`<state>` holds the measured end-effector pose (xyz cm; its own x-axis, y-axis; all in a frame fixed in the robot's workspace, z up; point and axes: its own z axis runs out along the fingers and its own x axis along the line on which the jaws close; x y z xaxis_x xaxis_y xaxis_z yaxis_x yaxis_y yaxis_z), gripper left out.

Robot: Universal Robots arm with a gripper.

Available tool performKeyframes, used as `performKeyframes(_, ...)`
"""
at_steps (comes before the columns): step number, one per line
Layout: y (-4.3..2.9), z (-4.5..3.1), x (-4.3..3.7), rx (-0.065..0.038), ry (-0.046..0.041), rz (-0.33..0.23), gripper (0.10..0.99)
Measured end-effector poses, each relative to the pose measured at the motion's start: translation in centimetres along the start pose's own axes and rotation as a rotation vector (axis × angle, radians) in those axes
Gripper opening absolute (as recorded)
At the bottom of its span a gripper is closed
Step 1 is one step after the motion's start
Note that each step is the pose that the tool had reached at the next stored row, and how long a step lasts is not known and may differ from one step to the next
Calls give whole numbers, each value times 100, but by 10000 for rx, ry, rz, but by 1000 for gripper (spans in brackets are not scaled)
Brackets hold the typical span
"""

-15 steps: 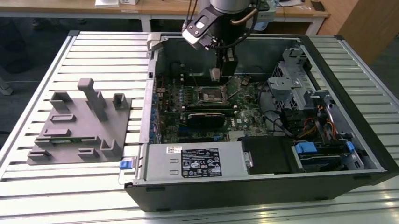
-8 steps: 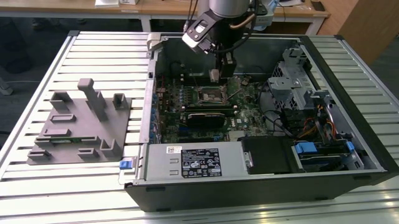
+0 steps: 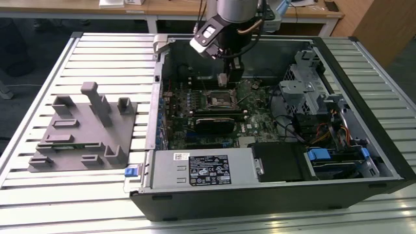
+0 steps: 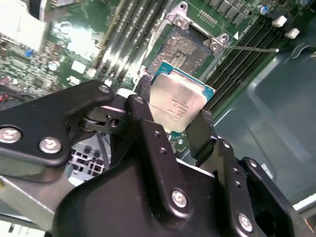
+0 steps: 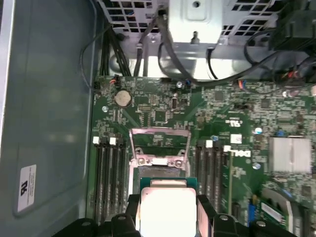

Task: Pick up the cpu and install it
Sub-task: 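Place the cpu into insertion slot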

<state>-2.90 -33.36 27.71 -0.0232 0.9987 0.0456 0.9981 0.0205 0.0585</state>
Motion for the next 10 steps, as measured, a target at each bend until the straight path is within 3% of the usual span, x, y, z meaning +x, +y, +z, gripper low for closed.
performKeyframes(10,-54,182,55,-1,0,16,541)
